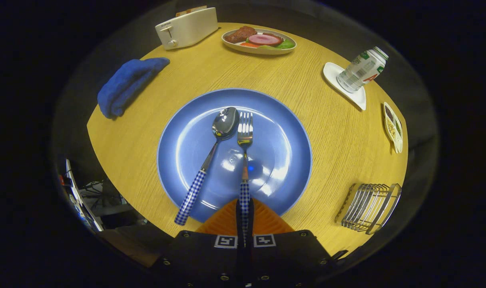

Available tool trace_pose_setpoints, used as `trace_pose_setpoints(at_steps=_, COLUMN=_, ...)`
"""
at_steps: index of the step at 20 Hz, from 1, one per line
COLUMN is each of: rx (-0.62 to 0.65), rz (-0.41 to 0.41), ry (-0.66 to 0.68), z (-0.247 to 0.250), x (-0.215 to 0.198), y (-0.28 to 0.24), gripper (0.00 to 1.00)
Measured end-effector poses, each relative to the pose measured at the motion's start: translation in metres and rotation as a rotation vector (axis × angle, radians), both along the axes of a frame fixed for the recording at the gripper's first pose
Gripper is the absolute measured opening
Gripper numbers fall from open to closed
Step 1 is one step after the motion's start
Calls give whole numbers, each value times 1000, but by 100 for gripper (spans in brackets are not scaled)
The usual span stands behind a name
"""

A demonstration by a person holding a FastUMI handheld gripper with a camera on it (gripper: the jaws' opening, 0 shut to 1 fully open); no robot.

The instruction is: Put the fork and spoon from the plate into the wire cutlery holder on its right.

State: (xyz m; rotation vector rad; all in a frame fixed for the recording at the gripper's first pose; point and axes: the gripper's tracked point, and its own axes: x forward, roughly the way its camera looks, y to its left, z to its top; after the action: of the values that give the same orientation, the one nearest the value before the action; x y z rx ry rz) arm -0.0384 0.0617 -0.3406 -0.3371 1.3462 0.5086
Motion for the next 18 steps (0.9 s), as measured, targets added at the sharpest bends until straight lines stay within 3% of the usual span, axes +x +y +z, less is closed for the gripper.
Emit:
trace_pose_setpoints(at_steps=5, rx=16, rz=35, ry=15, z=9, x=-4, y=-1, gripper=0)
trace_pose_setpoints(at_steps=13, rx=-194, rz=346, ry=-18, z=95, x=6, y=-100, gripper=0)
trace_pose_setpoints(at_steps=18, rx=-288, rz=326, ry=5, z=126, x=1, y=-164, gripper=1)
